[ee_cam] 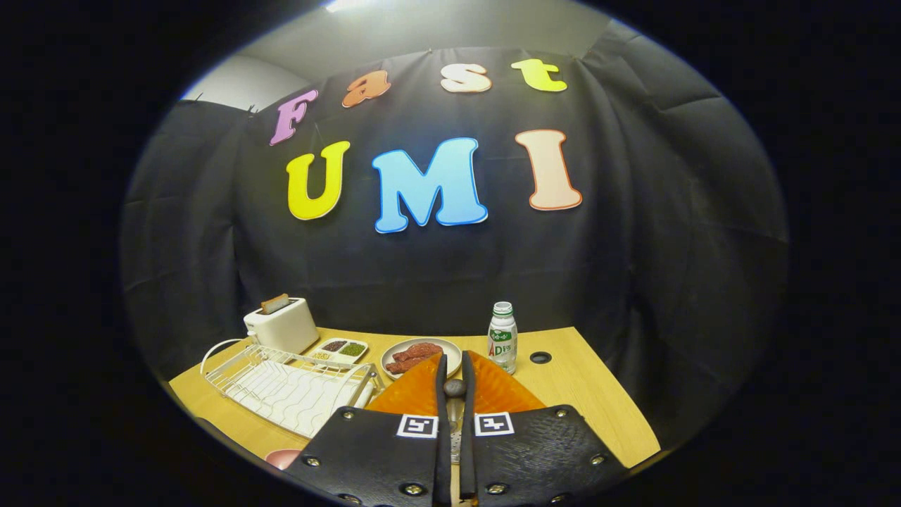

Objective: Take the plate from the dish rack, then take the spoon from the basket and place it into the plate.

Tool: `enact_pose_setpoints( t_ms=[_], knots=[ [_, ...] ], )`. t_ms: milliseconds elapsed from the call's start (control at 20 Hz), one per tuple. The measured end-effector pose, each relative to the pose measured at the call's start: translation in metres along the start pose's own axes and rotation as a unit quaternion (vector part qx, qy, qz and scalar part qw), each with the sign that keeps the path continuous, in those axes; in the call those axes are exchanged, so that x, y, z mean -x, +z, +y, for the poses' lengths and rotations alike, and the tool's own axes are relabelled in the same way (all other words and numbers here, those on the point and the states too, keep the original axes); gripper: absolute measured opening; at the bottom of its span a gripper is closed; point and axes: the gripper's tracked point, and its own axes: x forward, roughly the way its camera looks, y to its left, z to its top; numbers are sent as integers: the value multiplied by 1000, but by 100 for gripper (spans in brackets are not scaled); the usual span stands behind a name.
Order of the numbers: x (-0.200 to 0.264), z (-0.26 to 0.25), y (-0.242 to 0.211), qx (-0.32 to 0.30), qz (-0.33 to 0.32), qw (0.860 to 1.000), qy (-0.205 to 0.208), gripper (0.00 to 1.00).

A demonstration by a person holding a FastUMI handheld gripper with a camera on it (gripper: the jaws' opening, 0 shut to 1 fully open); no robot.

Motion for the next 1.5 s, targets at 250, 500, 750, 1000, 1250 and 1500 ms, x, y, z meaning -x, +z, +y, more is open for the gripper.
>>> enact_pose_setpoints(
  t_ms=[250, 500, 750, 1000, 1250, 1500],
  knots=[
    [42, 17, 23, 10, -13, 1000, 2, 5],
    [81, 34, 27, -16, -18, 1000, 2, 5],
    [108, 47, 0, -14, 11, 1000, -2, 5],
    [116, 75, -28, -14, 44, 999, 10, 5],
    [113, 122, -60, -8, 80, 996, 46, 5],
    [103, 163, -79, 7, 101, 992, 79, 5]
  ],
)
